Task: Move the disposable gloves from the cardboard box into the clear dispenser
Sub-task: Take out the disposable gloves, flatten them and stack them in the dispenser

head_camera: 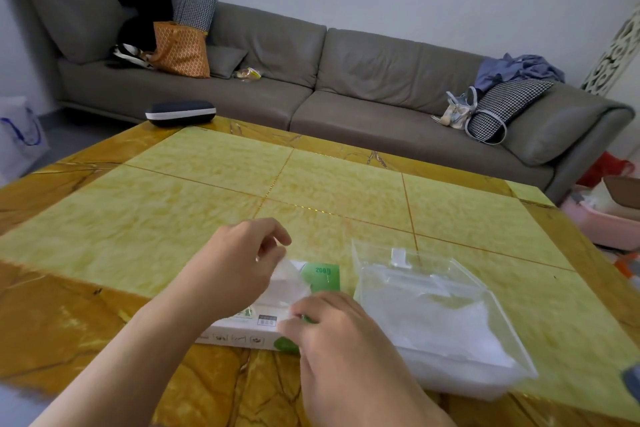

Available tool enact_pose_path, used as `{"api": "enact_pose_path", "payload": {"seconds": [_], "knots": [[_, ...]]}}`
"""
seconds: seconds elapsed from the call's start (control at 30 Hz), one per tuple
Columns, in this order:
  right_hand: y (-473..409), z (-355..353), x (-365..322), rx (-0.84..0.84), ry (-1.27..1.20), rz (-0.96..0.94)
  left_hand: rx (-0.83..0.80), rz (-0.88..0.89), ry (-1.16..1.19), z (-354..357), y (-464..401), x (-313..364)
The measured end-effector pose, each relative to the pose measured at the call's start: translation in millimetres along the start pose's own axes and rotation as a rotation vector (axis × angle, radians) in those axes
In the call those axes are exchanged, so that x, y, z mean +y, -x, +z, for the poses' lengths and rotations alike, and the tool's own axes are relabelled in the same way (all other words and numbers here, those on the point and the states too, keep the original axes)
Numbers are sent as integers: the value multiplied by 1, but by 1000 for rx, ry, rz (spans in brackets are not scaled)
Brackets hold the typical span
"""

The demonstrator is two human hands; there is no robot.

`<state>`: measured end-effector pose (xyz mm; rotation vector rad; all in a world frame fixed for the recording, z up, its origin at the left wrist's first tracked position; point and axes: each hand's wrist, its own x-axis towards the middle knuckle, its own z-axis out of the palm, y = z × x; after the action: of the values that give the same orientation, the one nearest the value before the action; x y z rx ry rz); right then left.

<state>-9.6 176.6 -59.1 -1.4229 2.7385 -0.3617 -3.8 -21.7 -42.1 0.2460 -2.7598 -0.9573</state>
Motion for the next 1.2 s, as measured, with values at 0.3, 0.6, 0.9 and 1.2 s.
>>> {"api": "enact_pose_path", "payload": {"seconds": [0.3, 0.6, 0.9, 1.2], "knots": [[1, -2, -5, 22, -12, 3, 142, -49, 5, -2, -1, -5], [-1, -4, -5, -13, -13, 14, 419, -115, 533, -14, 4, 15], [-4, -3, -6, -31, -31, 39, -80, -105, 373, -34, 13, 13], [-3, -2, -9, -2, -24, 50, -5, -78, 216, -10, 5, 11]]}}
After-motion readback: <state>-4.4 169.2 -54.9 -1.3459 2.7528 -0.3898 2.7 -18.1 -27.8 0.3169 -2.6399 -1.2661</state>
